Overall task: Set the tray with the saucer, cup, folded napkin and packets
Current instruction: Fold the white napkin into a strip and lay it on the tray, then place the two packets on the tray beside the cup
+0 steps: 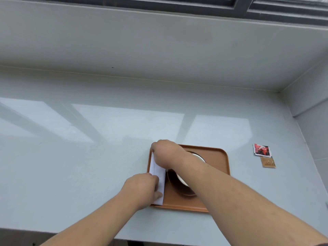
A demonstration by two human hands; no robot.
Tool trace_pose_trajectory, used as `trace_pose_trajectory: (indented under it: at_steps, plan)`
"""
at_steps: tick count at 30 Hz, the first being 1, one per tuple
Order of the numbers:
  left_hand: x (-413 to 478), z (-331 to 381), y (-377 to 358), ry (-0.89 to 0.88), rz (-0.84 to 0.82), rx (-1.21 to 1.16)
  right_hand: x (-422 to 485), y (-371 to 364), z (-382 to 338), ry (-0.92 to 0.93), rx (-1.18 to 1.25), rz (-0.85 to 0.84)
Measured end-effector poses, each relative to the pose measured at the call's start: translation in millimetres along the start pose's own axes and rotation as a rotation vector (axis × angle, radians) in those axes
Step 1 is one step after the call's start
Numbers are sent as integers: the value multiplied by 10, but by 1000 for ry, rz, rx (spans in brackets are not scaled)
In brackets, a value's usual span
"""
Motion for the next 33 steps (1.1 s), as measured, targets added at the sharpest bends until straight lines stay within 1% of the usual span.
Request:
trace_pose_trajectory:
  at_steps: [2,5,8,11,16,20,27,33]
  plan:
    - [34,-112,186,42,86,-32,-103,91,43,18,49,20]
    - [102,-260,577,108,249,-63,-309,427,97,84,111,196]
    - [213,-243,987,107,381,-69,-558,728,281,109,139,356]
    - [369,-52,1323,65,446,-71,-827,937,621,87,156,473]
    - [664,566,1641,-36,441,-24,-1238,1054,1370,-46,183,534]
    - [873,1179,1739,-145,419,19,-1550,1069,1974,-167,198,542]
    - [1254,2221,1644,-290,290,71,-2123,935,2938,-386,236,576]
    - [1577,2872,1492,-348,219,119,-2475,804,3633,-552,324,597]
Point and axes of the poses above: each hand's wrist, its own x-axis towards the middle knuckle, its own y-axis out of the back of the hand, z = x × y, the point moved 10 cm from there along x, towards the middle knuckle, and after that the axes turned 13 degrees about x, right-handed, at the moved point
